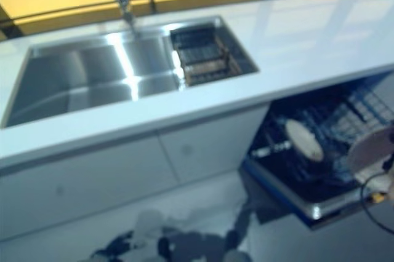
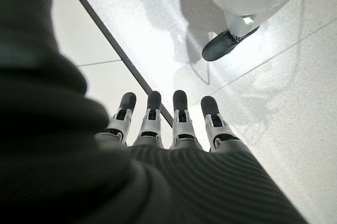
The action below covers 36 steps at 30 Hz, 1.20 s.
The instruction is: Take plates into dishwasher
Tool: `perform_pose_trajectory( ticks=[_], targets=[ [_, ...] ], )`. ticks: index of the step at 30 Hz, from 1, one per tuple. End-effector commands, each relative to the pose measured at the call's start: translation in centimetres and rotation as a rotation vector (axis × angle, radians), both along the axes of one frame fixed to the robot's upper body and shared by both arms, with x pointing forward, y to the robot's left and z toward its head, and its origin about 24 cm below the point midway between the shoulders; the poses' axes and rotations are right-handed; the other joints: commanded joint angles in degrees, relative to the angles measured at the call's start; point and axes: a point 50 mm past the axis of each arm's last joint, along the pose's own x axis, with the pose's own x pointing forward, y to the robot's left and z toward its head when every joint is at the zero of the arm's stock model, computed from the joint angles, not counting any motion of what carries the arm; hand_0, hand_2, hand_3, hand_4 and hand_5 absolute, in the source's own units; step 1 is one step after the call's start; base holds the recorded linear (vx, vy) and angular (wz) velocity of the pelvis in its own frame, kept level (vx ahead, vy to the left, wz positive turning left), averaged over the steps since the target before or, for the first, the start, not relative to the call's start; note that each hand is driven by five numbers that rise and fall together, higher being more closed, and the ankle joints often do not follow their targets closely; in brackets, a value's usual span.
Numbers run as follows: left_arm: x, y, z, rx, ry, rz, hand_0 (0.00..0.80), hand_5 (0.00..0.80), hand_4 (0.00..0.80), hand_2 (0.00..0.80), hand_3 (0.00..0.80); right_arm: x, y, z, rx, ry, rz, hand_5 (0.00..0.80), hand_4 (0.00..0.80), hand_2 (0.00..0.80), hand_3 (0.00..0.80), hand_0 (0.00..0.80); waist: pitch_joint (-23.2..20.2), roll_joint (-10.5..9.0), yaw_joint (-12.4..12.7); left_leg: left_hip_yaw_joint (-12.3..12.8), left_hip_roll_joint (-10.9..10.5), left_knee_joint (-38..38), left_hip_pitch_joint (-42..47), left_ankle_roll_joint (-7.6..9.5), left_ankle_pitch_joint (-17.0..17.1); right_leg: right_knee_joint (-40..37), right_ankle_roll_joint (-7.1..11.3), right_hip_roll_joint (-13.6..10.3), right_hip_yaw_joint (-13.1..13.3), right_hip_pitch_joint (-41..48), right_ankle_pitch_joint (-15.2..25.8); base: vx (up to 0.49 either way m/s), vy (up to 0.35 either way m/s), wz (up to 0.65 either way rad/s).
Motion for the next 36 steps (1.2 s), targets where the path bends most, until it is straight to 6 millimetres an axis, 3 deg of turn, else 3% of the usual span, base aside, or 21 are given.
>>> perform_pose_trajectory(
  ticks=[1, 11, 14, 18, 26, 36],
  targets=[
    [3.0, 0.4, 1.5, 0.030, -0.095, -0.094, 0.000, 0.000, 0.000, 0.000, 0.000, 1.2, 1.8, 4.9, -0.283, -0.058, 0.137, 0.800, 0.800, 0.800, 0.800, 0.800, 1.07, -3.10, 1.43, 0.75, -0.52, -0.01, 1.42, 0.83, -4.17, 1.73, 0.82, 0.91, 0.64, 1.33, -3.68, 0.015, 0.023, 0.11],
    [3.0, 1.0, 1.7, 0.041, -0.076, -0.101, 0.000, 0.000, 0.000, 0.000, 0.000, 1.0, 3.1, 6.0, -0.608, 0.073, 0.266, 0.800, 0.800, 0.800, 0.800, 0.800, -1.03, -4.19, 1.69, 0.86, -0.73, -0.01, 2.37, 0.95, -4.77, 1.22, 1.41, 0.71, 0.38, 2.83, -3.81, 0.029, 0.029, 0.09],
    [2.8, 1.1, 1.7, 0.042, -0.064, -0.104, 0.000, 0.000, 0.000, 0.000, 0.000, 1.1, 3.2, 7.0, -0.672, 0.089, 0.279, 0.800, 0.800, 0.800, 0.800, 0.800, -1.35, -4.56, 1.96, 0.71, -0.85, -0.01, 2.61, 1.03, -4.89, 1.20, 1.44, 0.71, 0.36, 3.23, -3.88, 0.035, 0.028, 0.03],
    [2.4, 1.3, 1.6, 0.047, -0.043, -0.110, 0.000, 0.000, 0.000, 0.000, 0.000, 1.4, 3.7, 10.0, -0.776, 0.093, 0.297, 0.800, 0.800, 0.800, 0.800, 0.800, -1.86, -5.34, 2.93, 0.38, -0.94, -0.01, 2.92, 0.98, -4.89, 0.98, 1.45, 0.82, -0.13, 4.01, -3.92, 0.038, 0.029, 0.10],
    [1.7, 1.7, 1.4, 0.063, -0.007, -0.117, 0.000, 0.000, 0.000, 0.000, 0.000, 2.3, 4.4, 14.2, -0.812, 0.205, 0.325, 0.800, 0.800, 0.800, 0.800, 0.800, -3.19, -7.06, 5.05, -0.25, -1.20, -0.01, 3.14, 1.03, -4.88, 0.69, 1.34, 0.78, -1.32, 5.28, -4.32, 0.038, 0.045, 0.01],
    [0.9, 1.9, 1.1, 0.065, 0.023, -0.107, 0.000, 0.000, 0.000, 0.000, 0.000, 4.9, 7.6, 16.7, -0.850, 0.290, 0.425, 0.800, 0.800, 0.800, 0.800, 0.800, -4.77, -7.95, 6.59, -1.08, -1.90, -0.01, 3.23, 1.00, -4.72, 0.18, 1.58, 0.22, -2.81, 6.65, -4.21, 0.020, 0.052, 0.06]
  ],
)
